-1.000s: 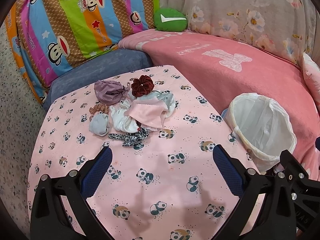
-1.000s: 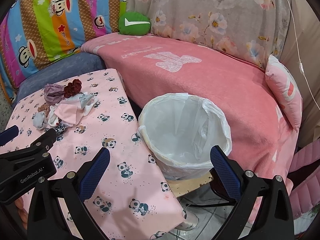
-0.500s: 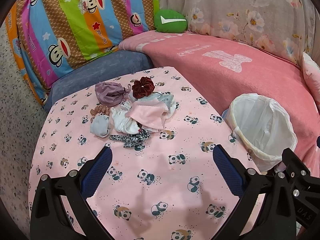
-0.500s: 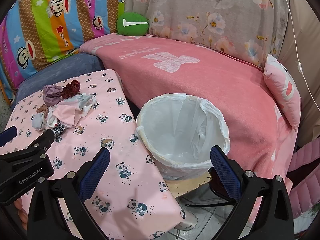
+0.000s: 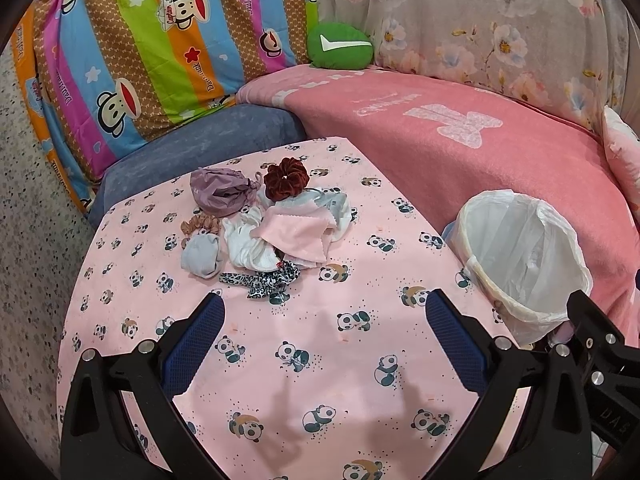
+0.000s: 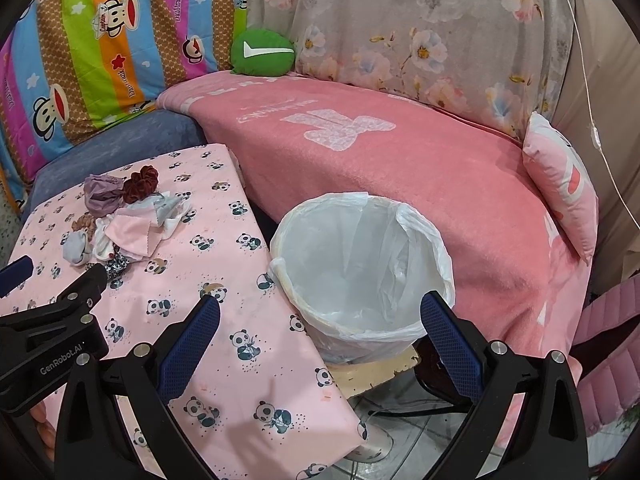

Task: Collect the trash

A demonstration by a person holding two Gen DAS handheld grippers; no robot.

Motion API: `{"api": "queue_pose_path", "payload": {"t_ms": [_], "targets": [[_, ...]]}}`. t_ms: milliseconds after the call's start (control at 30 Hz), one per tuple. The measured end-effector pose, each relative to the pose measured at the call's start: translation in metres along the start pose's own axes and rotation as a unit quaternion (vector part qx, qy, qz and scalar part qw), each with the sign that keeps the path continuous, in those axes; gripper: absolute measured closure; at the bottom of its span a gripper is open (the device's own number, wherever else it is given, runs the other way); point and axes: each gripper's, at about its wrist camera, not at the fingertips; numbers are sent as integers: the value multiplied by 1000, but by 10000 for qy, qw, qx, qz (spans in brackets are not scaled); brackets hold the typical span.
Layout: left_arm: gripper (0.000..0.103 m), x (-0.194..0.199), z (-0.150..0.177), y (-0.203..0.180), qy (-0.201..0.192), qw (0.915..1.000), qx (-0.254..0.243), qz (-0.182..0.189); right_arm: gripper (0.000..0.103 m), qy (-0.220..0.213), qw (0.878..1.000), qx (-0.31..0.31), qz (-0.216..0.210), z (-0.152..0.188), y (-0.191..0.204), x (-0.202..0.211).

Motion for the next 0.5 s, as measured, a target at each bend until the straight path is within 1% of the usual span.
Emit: {"api": "queue_pose_path", "payload": {"t_ms": [500], "targets": [[7,1,-2,-1,-18,10000,-5,0,5,-36,10000,-20,63,-4,-4,3]]}}
Point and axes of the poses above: each gripper's, at about its wrist camera, not at the fingertips, and x roughly against the way its jaws point, y to its left, z to its underside, and after that the axes turned 15 degrees about z, right-handed
